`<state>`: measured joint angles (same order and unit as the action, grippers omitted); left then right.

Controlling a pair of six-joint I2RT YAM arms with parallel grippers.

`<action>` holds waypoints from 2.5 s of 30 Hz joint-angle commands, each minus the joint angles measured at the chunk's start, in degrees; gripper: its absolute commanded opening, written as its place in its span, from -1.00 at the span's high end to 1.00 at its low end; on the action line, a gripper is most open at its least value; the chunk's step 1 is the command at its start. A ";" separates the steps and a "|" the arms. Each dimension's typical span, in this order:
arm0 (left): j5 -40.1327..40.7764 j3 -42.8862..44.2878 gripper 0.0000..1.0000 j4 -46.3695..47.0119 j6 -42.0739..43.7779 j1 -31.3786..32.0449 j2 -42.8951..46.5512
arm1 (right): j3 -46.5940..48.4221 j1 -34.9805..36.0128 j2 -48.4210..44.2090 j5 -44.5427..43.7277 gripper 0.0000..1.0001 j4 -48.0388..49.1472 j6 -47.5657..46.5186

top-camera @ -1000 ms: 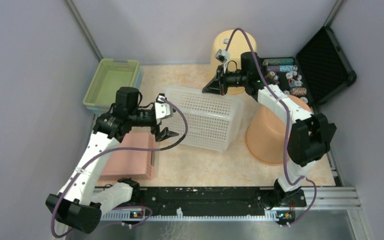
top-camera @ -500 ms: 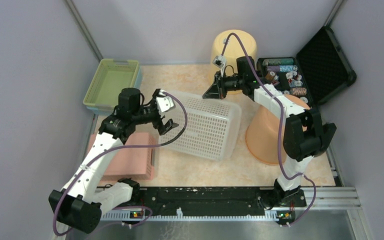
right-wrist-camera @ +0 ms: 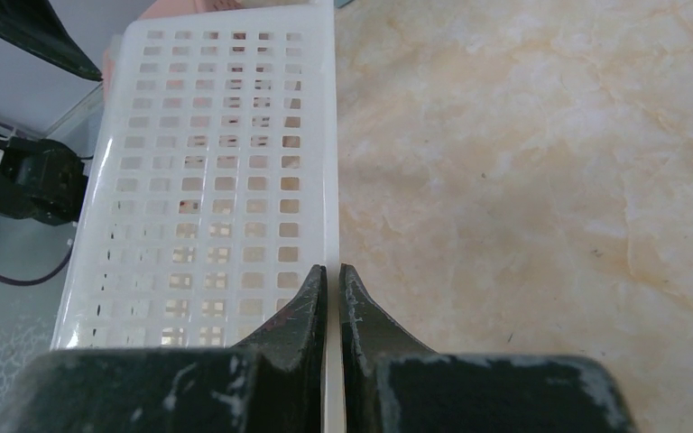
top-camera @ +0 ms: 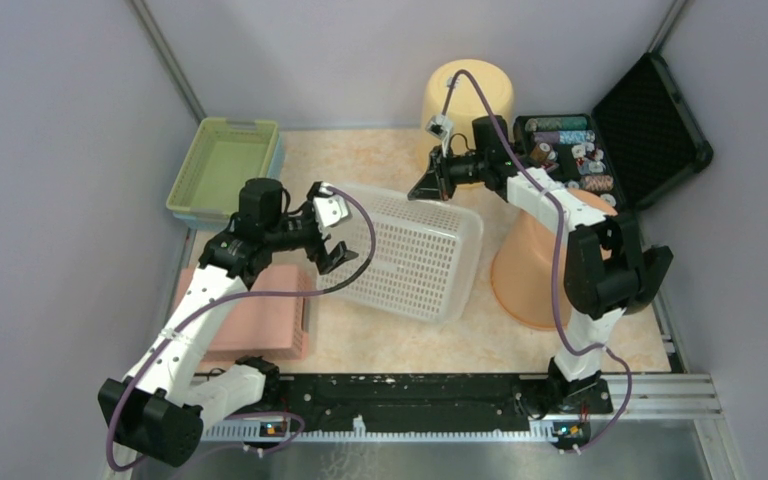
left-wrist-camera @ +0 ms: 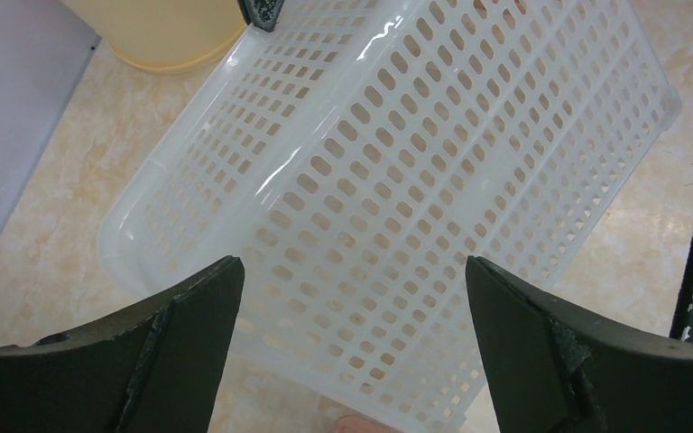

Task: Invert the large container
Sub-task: Turn the container upside down at the center of the board.

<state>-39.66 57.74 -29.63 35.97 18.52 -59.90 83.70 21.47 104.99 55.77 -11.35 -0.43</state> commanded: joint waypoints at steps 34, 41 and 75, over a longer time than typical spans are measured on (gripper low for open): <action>-11.81 -0.58 -0.98 -8.56 9.25 -0.13 0.94 | 7.10 -2.29 8.36 -7.41 1.00 -7.06 -13.15; -11.57 -2.01 -0.98 -8.80 10.93 -0.07 1.01 | 6.94 -2.91 9.25 -9.75 1.00 -7.45 -15.22; -11.75 -4.65 -0.98 -8.04 12.20 -0.07 0.84 | 6.74 -3.37 10.96 -15.42 0.88 -8.16 -19.83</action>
<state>-49.89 53.45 -38.20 47.35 18.52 -59.86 88.16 18.83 116.55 40.38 -20.84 -19.16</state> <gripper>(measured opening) 0.989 0.050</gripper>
